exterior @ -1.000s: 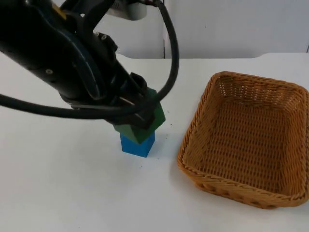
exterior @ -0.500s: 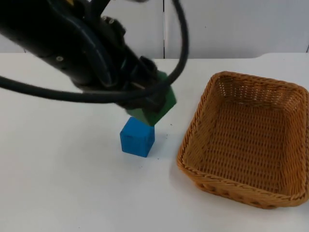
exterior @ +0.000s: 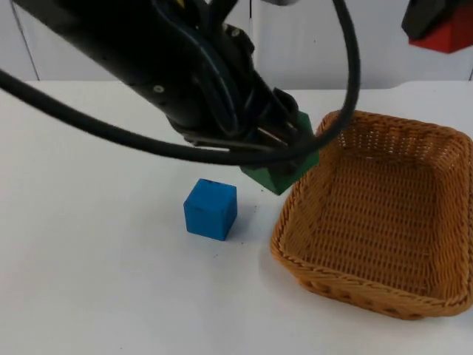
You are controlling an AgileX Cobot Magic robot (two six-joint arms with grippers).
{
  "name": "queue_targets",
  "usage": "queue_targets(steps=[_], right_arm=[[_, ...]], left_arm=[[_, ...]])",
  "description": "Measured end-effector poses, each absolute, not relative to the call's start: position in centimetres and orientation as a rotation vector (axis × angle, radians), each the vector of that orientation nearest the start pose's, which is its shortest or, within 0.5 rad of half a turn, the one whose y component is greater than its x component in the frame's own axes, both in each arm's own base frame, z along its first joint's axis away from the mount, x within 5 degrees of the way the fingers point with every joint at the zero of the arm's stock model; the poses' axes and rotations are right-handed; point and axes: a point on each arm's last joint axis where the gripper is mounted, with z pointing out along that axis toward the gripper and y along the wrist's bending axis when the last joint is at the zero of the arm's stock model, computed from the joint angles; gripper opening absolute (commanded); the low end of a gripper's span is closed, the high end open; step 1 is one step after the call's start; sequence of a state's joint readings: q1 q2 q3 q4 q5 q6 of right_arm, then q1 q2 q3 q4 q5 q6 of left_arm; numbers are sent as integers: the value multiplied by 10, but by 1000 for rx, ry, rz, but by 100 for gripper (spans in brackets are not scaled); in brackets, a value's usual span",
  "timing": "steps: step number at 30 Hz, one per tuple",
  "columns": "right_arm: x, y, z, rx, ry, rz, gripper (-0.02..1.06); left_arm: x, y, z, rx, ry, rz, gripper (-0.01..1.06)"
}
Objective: Pick up one cube with each hand and place exactly two cubes into the same basket, leaving the remaining cube outside.
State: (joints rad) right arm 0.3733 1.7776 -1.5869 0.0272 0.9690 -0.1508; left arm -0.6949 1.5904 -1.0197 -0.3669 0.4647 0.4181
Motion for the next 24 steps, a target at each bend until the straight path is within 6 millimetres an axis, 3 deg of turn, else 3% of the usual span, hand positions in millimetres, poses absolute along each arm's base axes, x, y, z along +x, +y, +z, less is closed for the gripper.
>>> queue_targets(steps=[8,20,24], right_arm=[[362,143,266,-666,2527,108,0],[371,136,250,-619,2468,102,0],[379,139,225,-649,2513,91,0]], left_arm=[[266,-241,214,1043,2354,-439,0],[270,-259,195,1087,2323,-495,0],[270,-271,190,1119,2284,-486,0]])
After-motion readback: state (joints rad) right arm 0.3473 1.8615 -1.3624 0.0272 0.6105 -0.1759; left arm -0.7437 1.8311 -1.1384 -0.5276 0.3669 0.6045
